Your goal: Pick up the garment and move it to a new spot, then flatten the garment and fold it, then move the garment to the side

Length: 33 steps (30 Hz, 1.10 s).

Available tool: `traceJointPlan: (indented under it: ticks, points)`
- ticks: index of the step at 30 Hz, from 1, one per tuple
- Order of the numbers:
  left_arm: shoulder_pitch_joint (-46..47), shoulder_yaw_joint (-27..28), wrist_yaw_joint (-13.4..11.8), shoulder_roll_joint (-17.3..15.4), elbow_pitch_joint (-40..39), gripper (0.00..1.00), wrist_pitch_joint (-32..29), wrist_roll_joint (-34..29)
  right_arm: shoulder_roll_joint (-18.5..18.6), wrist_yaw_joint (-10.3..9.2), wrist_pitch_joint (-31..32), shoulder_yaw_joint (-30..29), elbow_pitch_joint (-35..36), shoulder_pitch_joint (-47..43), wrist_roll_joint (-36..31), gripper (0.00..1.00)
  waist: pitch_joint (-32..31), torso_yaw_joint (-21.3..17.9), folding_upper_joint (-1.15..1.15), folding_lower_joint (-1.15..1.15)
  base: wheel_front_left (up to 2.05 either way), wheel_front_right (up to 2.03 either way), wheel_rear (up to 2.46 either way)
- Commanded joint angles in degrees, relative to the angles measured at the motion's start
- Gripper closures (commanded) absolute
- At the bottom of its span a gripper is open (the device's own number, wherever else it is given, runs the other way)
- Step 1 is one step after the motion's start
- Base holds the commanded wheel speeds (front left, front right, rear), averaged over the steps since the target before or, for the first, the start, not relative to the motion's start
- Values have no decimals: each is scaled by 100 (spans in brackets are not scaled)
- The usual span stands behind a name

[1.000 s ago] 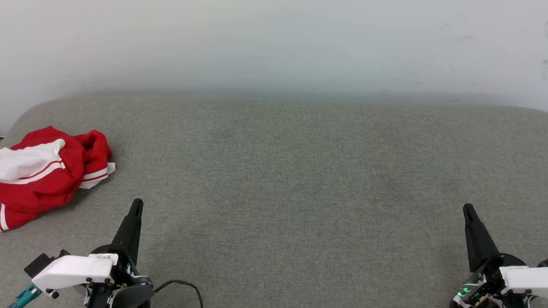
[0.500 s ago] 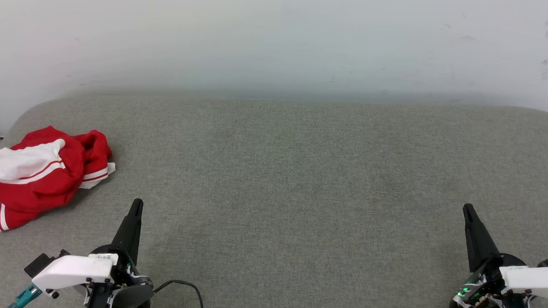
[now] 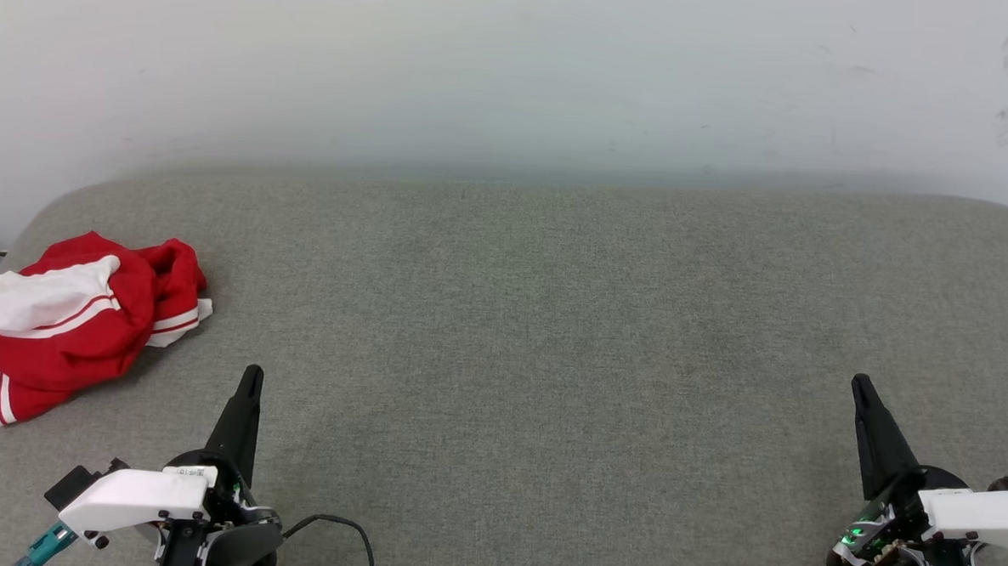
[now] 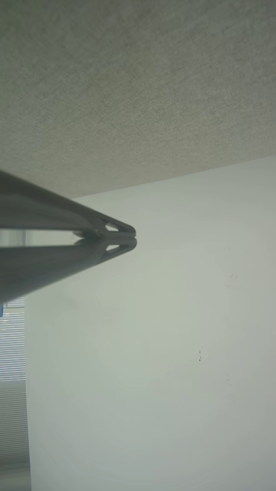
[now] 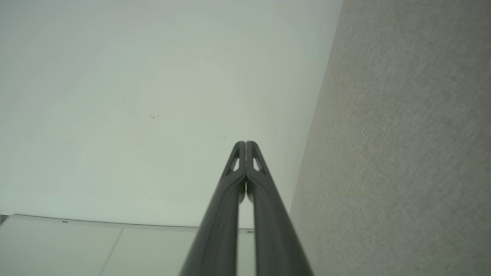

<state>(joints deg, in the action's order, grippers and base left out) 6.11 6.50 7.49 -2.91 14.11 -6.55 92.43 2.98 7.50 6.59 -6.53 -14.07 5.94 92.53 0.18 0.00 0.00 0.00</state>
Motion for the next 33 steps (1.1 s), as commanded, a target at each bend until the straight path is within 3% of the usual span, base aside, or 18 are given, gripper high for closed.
traceJointPlan:
  ticks: [1,23,24,33]
  points:
    - [35,14,15,8,-7,100,-13,-2,-17,-2,3,2,-5,68,-25,100,0,0,0,0,0,0,0]
    - [-32,-12,0,4,61,100,7,-4,-2,0,-6,4,-61,-42,-5,100,0,0,0,0,0,0,0]
    - [-75,-22,-1,9,112,0,11,-5,-2,0,-9,4,-110,-89,-7,0,1,0,0,0,0,0,0]
    - [-139,-16,-7,10,21,0,261,-386,-4,0,-256,-31,14,-222,-485,0,2,2,0,0,0,0,0]
